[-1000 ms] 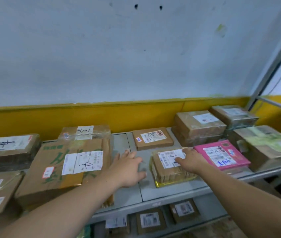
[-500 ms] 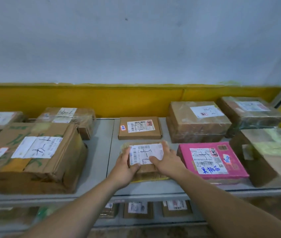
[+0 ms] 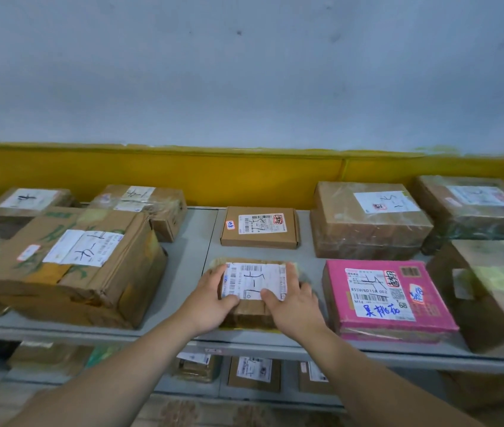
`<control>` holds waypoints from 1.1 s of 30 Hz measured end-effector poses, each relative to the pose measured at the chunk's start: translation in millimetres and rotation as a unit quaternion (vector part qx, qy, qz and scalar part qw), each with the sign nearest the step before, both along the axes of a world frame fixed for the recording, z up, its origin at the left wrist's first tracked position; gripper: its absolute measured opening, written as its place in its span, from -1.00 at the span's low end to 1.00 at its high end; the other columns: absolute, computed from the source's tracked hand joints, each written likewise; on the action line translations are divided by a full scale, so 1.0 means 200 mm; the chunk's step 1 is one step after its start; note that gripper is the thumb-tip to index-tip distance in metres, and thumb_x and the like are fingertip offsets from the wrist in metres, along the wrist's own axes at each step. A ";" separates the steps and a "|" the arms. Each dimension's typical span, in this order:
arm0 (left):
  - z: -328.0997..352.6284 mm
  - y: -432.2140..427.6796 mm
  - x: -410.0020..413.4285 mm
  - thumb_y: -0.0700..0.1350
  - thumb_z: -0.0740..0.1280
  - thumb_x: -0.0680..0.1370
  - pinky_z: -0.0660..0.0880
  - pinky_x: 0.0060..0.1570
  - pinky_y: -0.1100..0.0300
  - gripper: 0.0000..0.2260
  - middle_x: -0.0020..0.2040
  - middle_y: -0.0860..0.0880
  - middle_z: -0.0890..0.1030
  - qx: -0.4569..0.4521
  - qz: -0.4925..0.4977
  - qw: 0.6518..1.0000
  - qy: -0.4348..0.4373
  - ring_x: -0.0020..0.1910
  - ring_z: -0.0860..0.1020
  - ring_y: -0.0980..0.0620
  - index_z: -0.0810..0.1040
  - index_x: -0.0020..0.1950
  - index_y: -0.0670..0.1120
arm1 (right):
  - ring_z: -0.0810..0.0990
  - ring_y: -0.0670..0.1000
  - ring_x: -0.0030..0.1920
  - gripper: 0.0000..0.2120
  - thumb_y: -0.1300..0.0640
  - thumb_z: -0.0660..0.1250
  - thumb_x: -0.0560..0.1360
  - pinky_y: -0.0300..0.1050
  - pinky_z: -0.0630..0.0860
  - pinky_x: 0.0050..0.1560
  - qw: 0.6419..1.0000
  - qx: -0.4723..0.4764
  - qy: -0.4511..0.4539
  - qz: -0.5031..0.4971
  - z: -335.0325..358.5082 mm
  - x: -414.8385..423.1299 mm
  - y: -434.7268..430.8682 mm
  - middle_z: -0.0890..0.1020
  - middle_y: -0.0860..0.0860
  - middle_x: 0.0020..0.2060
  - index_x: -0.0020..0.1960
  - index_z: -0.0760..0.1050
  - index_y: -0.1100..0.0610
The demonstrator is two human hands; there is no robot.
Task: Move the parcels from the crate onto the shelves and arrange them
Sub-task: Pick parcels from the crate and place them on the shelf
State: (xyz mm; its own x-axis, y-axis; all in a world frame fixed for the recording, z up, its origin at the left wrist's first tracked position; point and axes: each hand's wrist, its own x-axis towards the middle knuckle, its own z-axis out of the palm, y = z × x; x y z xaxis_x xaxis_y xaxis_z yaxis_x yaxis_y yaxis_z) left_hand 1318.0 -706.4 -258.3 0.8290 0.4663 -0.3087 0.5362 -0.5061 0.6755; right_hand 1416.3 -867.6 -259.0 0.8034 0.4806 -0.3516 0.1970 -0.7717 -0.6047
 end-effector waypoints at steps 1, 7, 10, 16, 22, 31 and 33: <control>0.01 0.01 0.01 0.02 0.32 0.54 0.24 0.43 0.04 -0.32 0.52 0.00 0.14 0.022 0.003 1.000 0.008 0.44 0.25 -0.03 0.04 0.56 0.07 | 0.18 0.22 0.47 -0.22 -0.24 0.16 0.59 0.14 0.24 0.42 1.000 0.002 0.001 0.000 0.00 0.00 0.01 0.24 0.16 0.46 0.61 -0.23 -0.10; 0.03 0.03 0.07 0.24 0.28 0.50 0.00 0.48 -0.15 -0.31 0.59 -0.04 -0.16 0.167 0.004 0.985 0.041 0.56 -0.16 -0.13 0.03 0.53 0.15 | 0.24 0.20 0.45 -0.26 -0.24 0.16 0.59 0.15 0.28 0.39 1.000 0.002 0.002 0.000 0.02 0.00 0.03 0.26 0.14 0.45 0.60 -0.18 -0.11; 0.04 0.05 0.12 0.30 0.22 0.51 -0.04 0.49 -0.20 -0.29 0.59 -0.03 -0.17 0.203 -0.032 0.978 0.037 0.56 -0.19 -0.12 -0.01 0.55 0.13 | 0.27 0.22 0.42 -0.35 -0.22 0.15 0.60 0.17 0.30 0.39 1.000 -0.008 -0.022 0.007 0.06 0.07 0.04 0.26 0.14 0.44 0.58 -0.03 -0.07; 0.05 0.03 0.25 0.35 0.08 0.54 -0.18 0.47 -0.23 -0.32 0.60 0.02 -0.14 0.212 -0.108 0.970 0.057 0.56 -0.23 -0.08 -0.05 0.57 0.14 | 0.19 0.23 0.50 -0.33 -0.23 0.16 0.60 0.17 0.22 0.44 0.996 -0.051 -0.073 -0.004 0.18 0.26 0.15 0.21 0.16 0.50 0.57 0.10 0.09; 0.02 0.01 0.23 0.32 0.03 0.57 -0.12 0.48 -0.20 -0.36 0.60 0.04 -0.11 0.237 -0.125 0.961 0.062 0.56 -0.22 -0.06 -0.09 0.57 0.13 | 0.23 0.21 0.47 -0.32 -0.21 0.16 0.59 0.16 0.28 0.42 0.989 -0.104 -0.086 0.055 0.17 0.48 0.36 0.26 0.16 0.47 0.58 0.09 0.10; 0.03 0.03 0.24 0.30 0.10 0.54 0.00 0.48 -0.10 -0.37 0.58 0.10 -0.04 0.206 -0.113 0.970 0.068 0.55 -0.19 0.03 -0.04 0.54 0.17 | 0.13 0.27 0.52 -0.28 -0.27 0.15 0.59 0.19 0.16 0.48 0.954 -0.174 -0.155 0.189 -0.01 0.91 0.68 0.16 0.21 0.54 0.60 0.09 0.10; 0.02 0.03 0.24 0.30 0.12 0.54 0.02 0.47 -0.07 -0.38 0.57 0.12 -0.01 0.206 -0.105 0.971 0.066 0.54 -0.17 0.05 -0.01 0.52 0.18 | 0.00 0.26 0.57 -0.24 -0.31 0.14 0.59 0.24 0.03 0.53 0.948 -0.181 -0.167 0.201 -0.03 0.98 0.71 0.01 0.18 0.60 0.63 -0.01 0.03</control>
